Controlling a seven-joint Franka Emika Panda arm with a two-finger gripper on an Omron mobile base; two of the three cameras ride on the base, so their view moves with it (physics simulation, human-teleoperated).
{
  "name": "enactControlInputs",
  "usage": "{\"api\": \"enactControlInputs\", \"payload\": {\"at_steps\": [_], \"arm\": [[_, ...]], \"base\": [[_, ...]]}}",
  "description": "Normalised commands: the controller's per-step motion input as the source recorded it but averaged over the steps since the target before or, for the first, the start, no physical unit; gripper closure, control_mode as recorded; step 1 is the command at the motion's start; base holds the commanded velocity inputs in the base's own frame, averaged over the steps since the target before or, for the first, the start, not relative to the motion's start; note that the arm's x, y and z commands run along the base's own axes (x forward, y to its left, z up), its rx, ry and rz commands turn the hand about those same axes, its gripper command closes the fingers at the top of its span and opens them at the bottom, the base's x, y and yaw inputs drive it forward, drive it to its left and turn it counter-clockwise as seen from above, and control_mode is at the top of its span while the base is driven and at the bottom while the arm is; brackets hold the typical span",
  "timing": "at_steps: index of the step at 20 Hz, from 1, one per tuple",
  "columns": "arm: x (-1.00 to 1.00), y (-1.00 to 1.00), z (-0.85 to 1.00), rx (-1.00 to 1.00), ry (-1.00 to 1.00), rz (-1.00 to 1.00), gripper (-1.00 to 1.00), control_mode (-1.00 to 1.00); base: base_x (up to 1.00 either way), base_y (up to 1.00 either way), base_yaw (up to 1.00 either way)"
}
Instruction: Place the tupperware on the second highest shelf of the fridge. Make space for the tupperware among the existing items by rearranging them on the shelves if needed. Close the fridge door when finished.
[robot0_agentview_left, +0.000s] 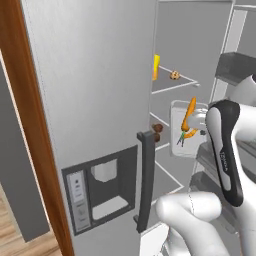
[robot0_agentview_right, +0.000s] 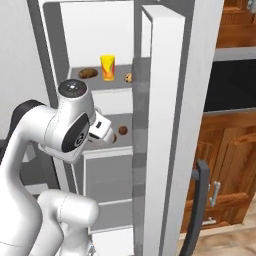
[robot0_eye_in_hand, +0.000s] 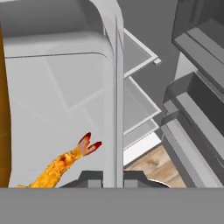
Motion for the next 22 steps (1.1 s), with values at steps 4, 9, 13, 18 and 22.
{"api": "enactControlInputs", "payload": {"at_steps": [4,9,13,18,22], "arm": [[0.00,0.00,0.00,0.00,0.00,0.00,1.00,1.00],[0.00,0.00,0.00,0.00,0.00,0.00,1.00,1.00],[0.00,0.00,0.00,0.00,0.00,0.00,1.00,1.00],[0.00,0.00,0.00,0.00,0.00,0.00,1.00,1.00],[0.00,0.00,0.00,0.00,0.00,0.00,1.00,1.00]], "base": [[0.49,-0.21,0.16],[0.50,-0.23,0.16],[0.61,-0.17,0.16],[0.72,-0.12,0.17],[0.68,-0.08,0.17]]}}
